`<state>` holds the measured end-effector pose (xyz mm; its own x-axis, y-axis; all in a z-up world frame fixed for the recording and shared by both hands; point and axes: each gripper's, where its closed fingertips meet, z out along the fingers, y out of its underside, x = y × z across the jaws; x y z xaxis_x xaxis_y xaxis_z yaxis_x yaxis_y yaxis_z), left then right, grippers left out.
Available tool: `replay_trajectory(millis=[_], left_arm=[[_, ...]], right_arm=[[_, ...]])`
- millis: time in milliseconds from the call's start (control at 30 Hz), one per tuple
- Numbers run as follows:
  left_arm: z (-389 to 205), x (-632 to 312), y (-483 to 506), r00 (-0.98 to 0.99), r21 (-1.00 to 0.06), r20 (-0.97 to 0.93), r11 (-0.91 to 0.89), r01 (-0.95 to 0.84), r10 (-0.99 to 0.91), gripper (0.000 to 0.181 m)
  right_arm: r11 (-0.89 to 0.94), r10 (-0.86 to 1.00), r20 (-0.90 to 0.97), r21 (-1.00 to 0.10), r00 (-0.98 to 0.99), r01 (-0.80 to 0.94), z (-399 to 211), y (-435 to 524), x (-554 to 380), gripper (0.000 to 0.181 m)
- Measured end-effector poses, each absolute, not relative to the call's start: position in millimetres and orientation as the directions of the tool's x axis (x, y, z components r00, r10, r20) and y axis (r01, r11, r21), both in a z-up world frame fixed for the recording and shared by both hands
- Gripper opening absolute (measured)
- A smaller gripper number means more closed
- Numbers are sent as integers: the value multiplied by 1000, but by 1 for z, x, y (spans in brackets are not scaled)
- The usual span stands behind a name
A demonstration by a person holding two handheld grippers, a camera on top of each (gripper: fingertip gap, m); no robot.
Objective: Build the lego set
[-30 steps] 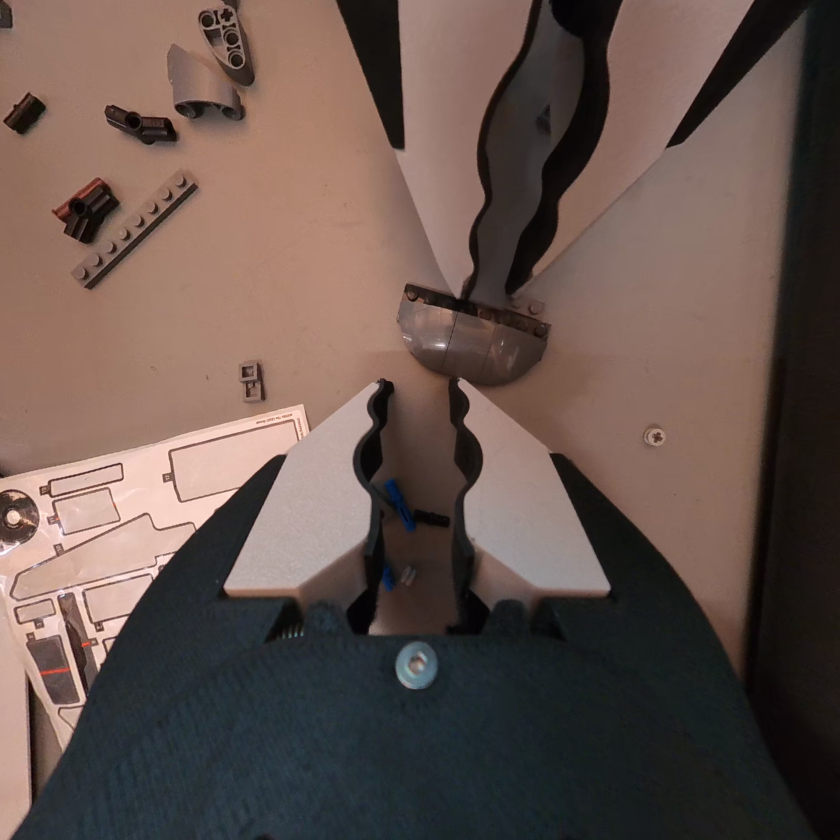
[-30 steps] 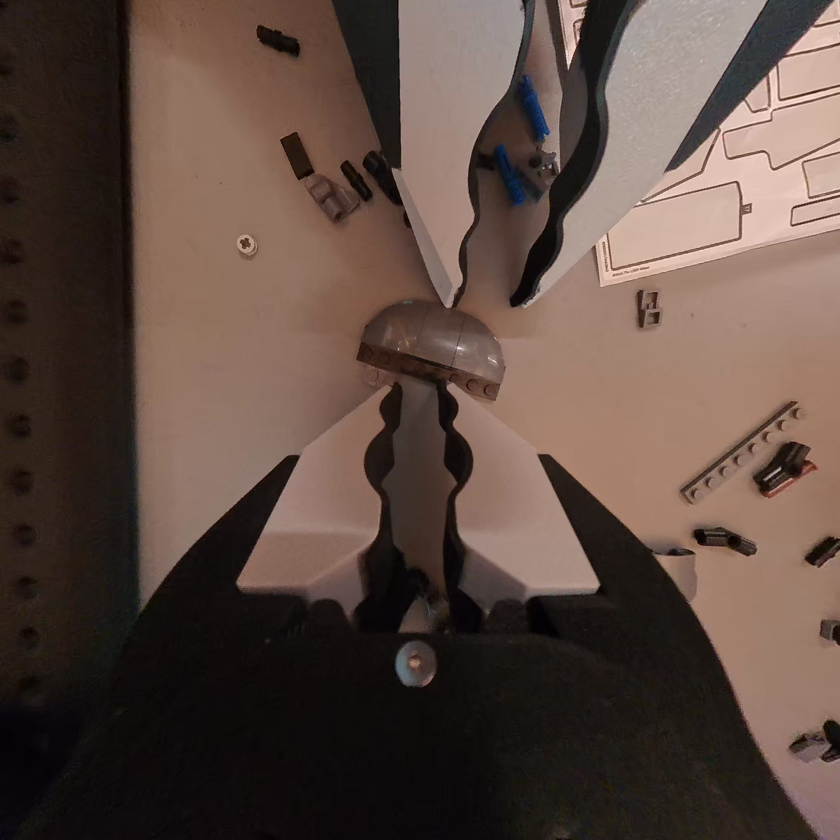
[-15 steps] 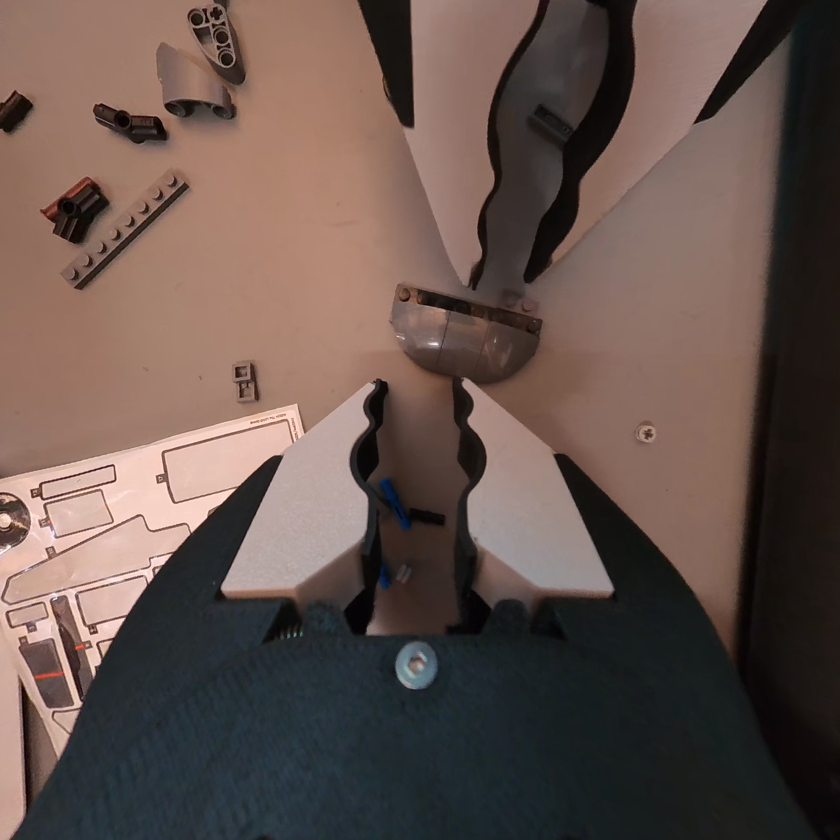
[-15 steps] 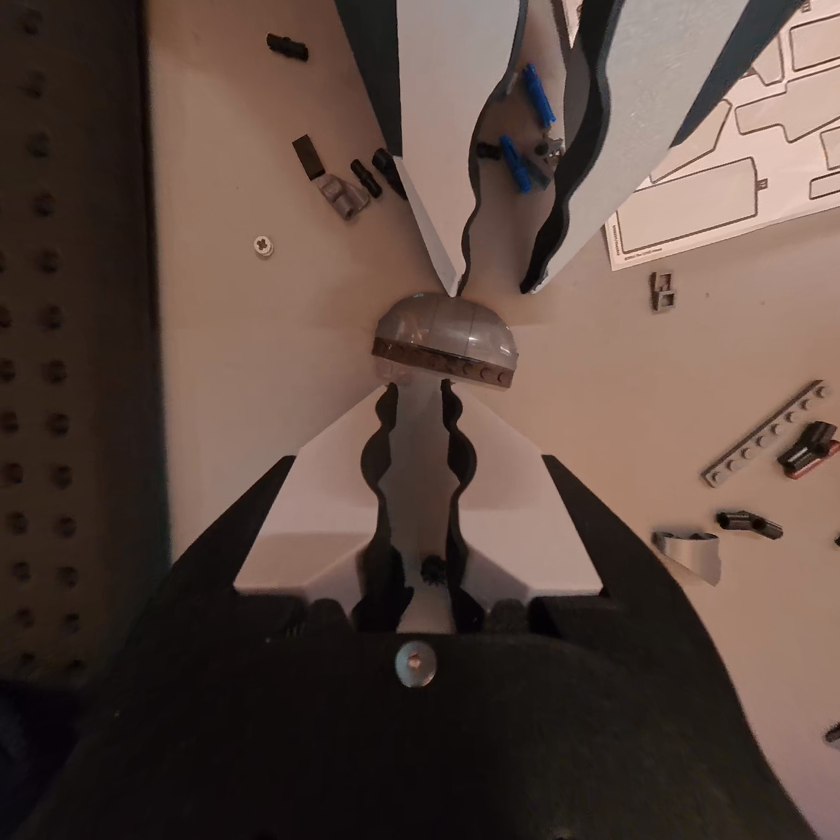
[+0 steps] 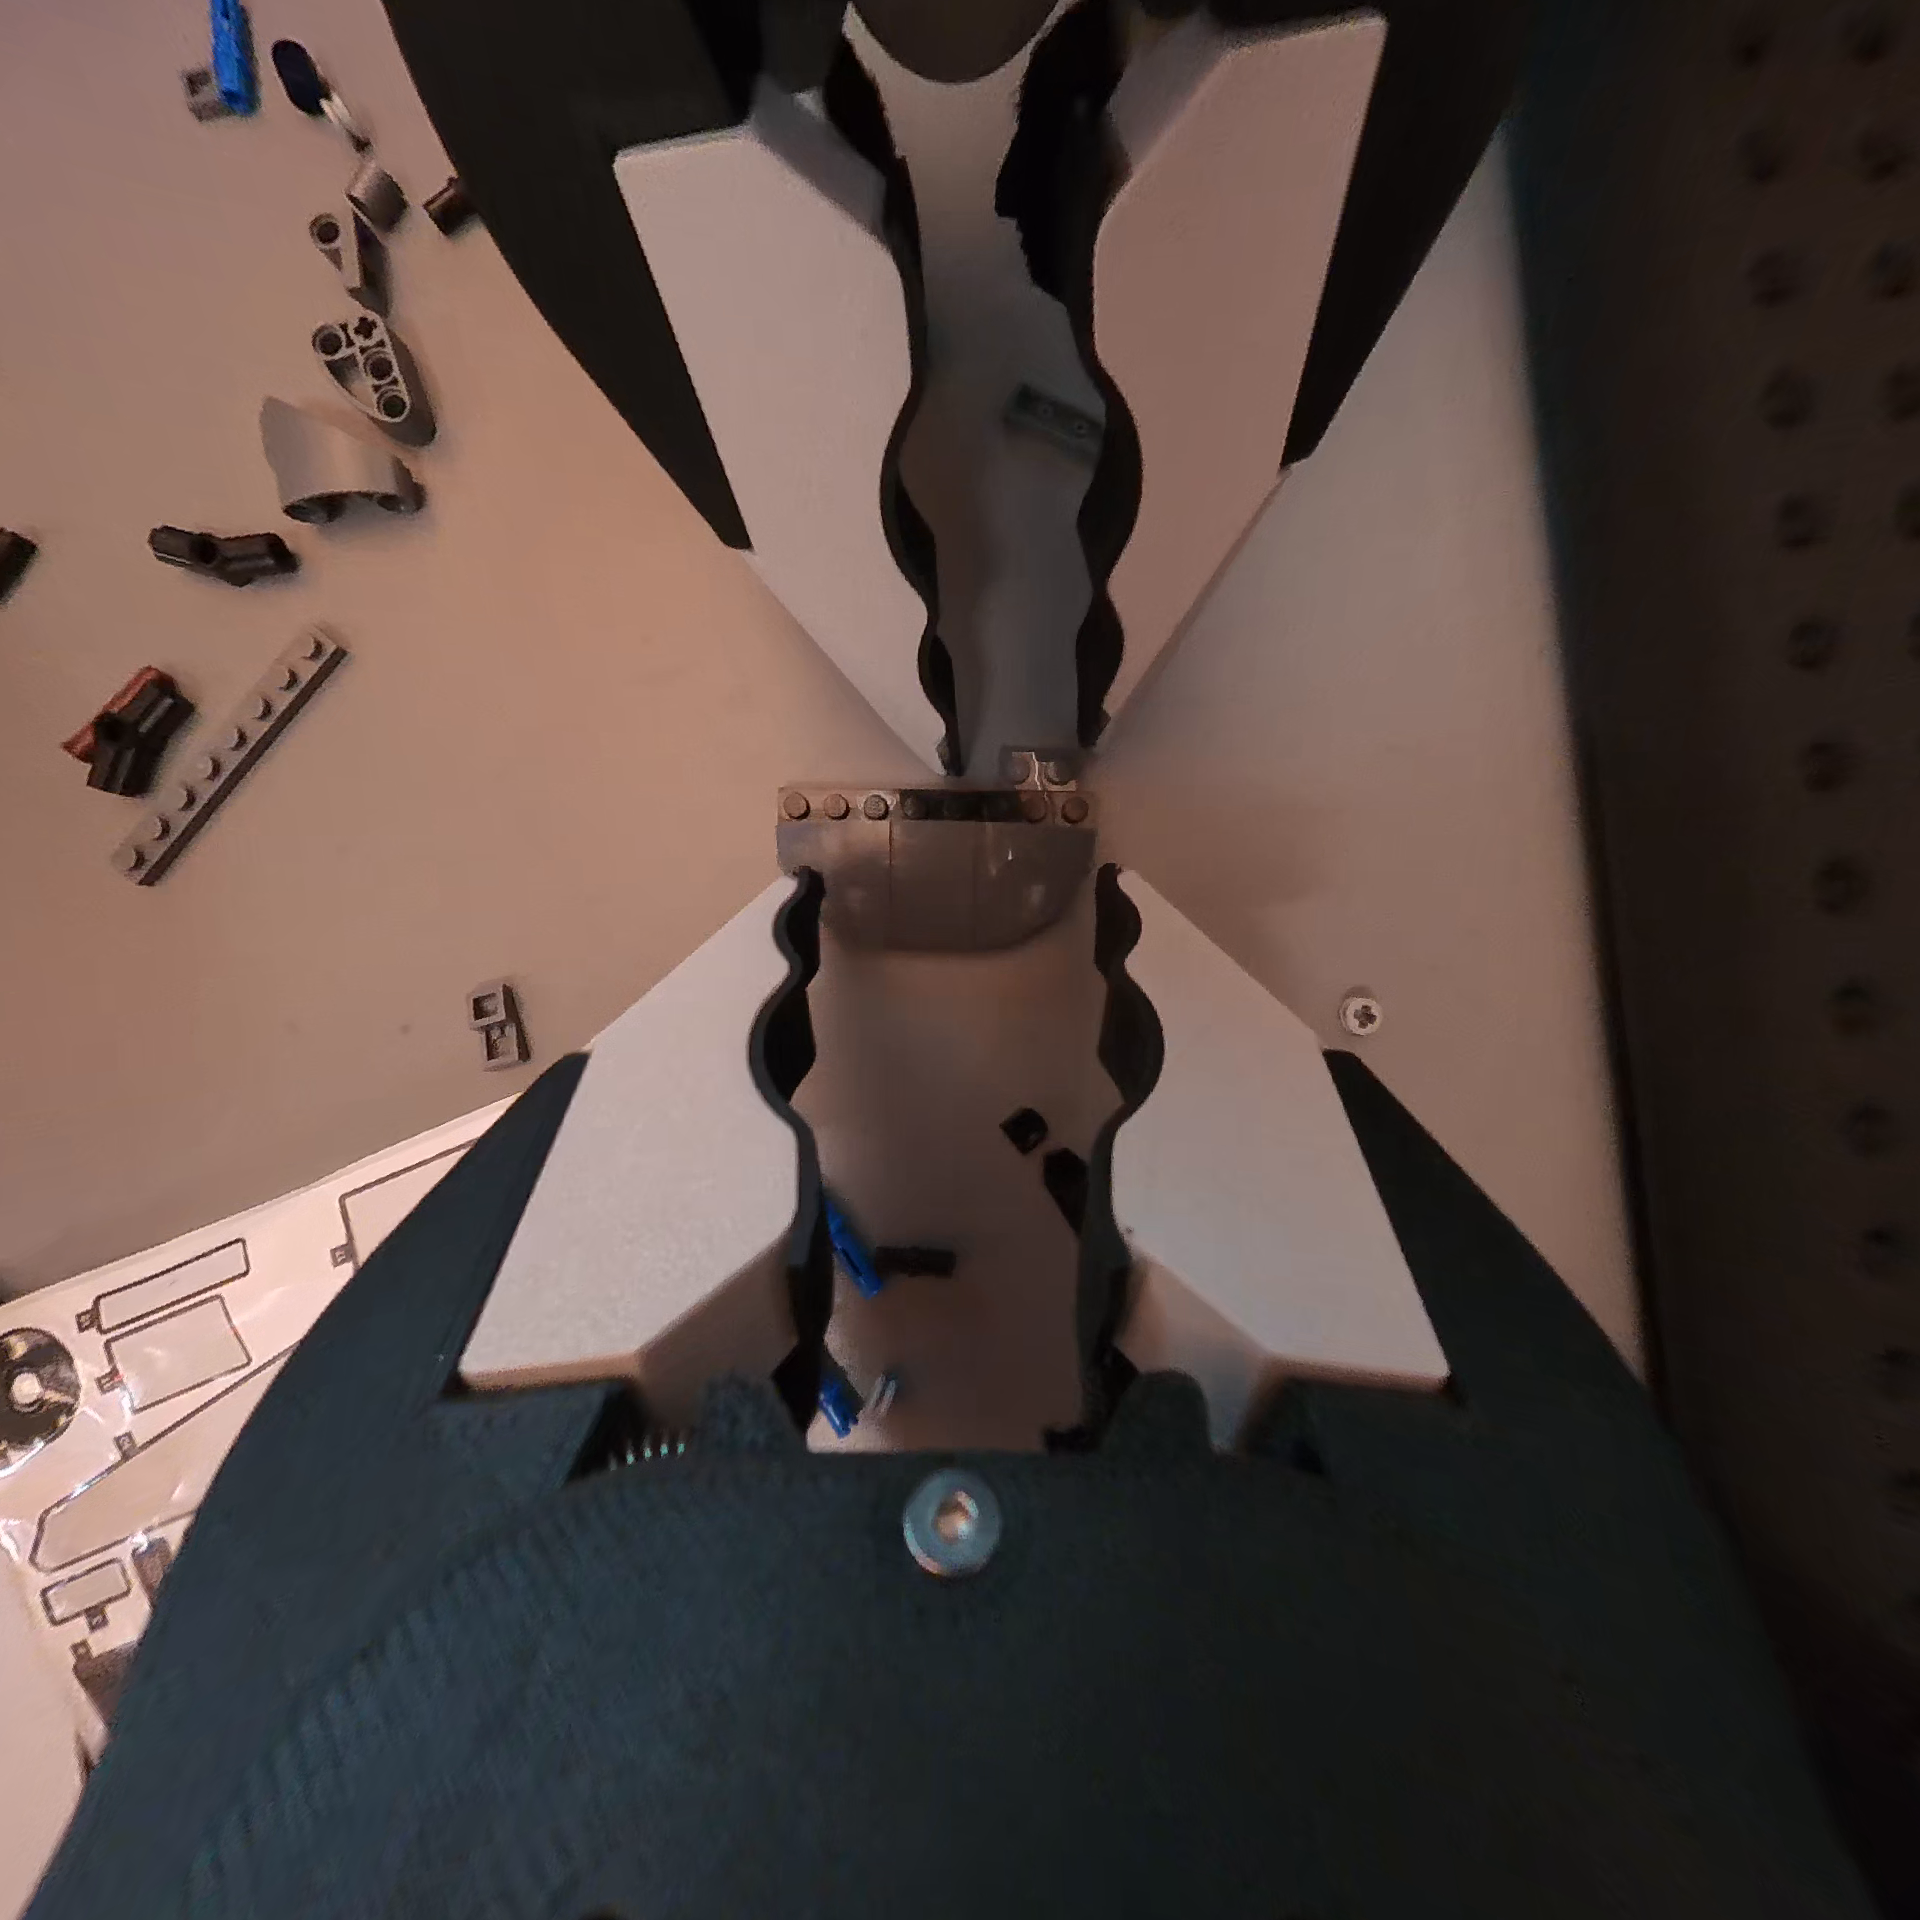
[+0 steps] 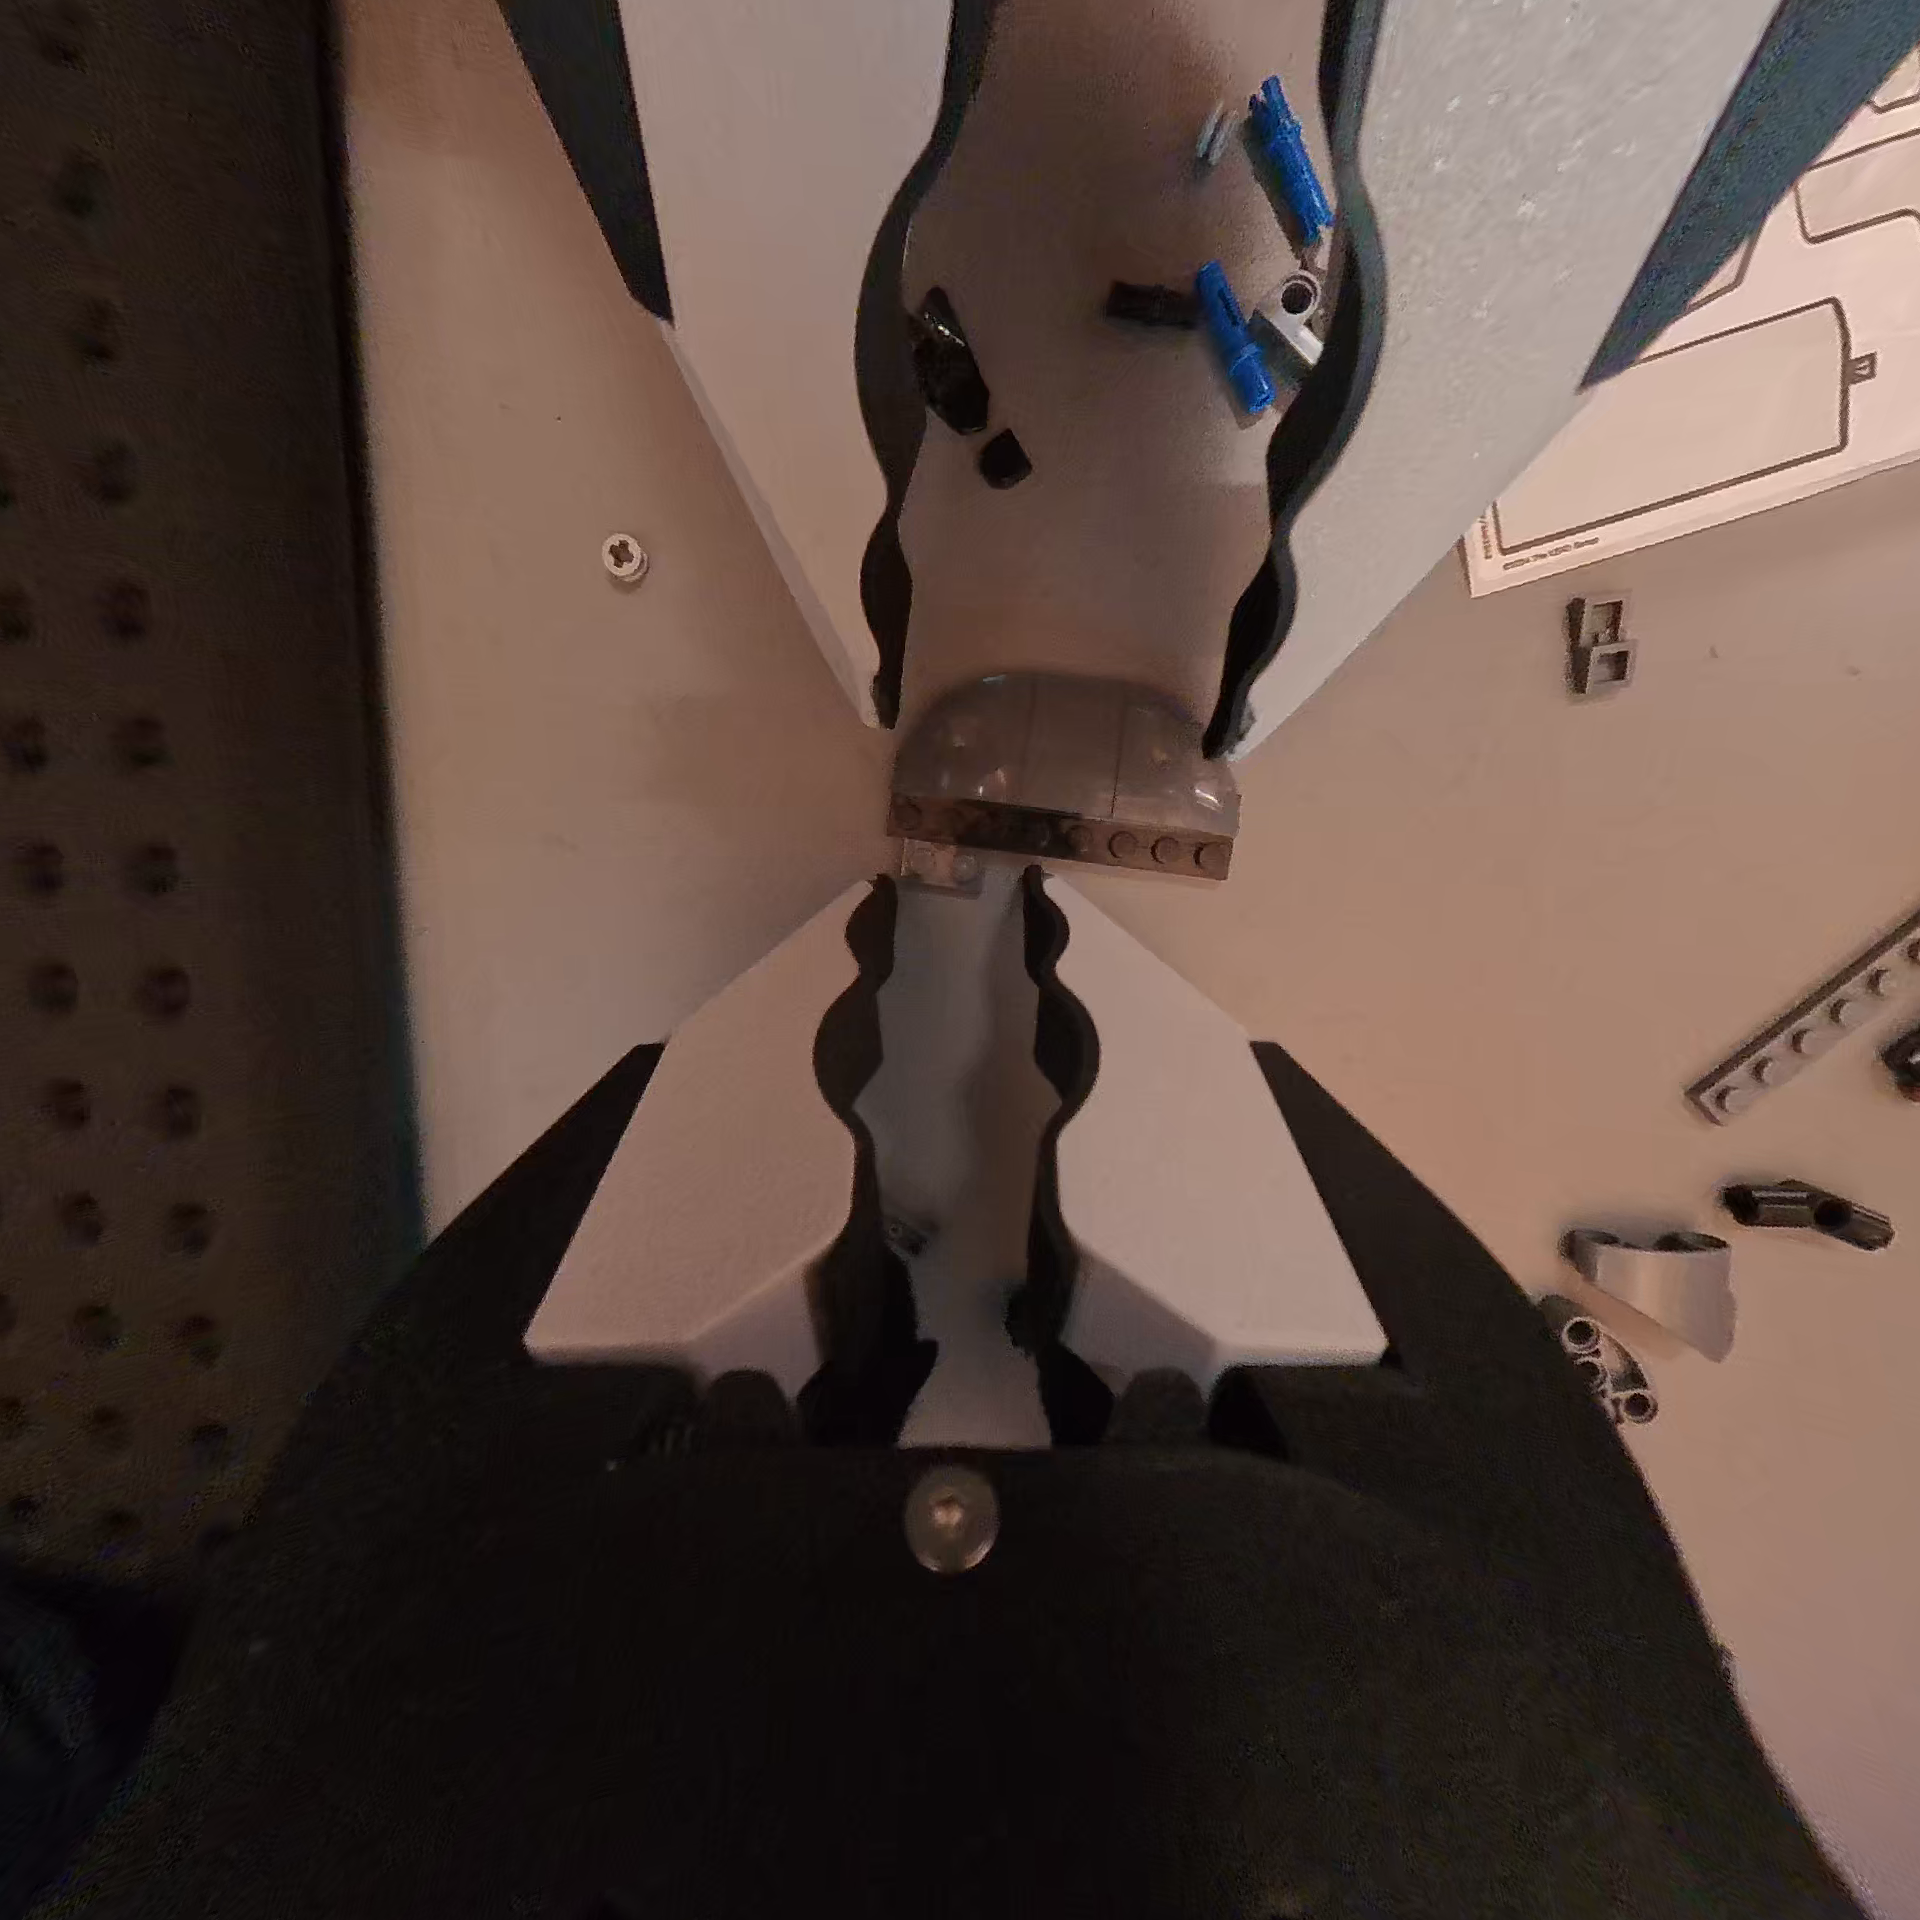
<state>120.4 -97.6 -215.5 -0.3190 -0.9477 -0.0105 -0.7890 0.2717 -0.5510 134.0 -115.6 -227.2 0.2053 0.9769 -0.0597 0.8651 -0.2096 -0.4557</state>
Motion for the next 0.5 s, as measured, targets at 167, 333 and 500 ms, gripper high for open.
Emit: replay_trajectory(millis=[167,333,500], left_arm=[[-216,120,-99,-323,-553,4,267,-789,-946,47],[-221,116,-96,-318,-537,16,260,-803,-948,46],[-226,110,-96,-322,-519,41,255,-816,-946,45]], right_arm=[[-231,972,-61,-455,229,860,-227,-116,133,25],[-252,965,-58,-464,255,849,-227,-116,131,26],[-232,967,-24,-480,252,846,-228,-116,129,25]])
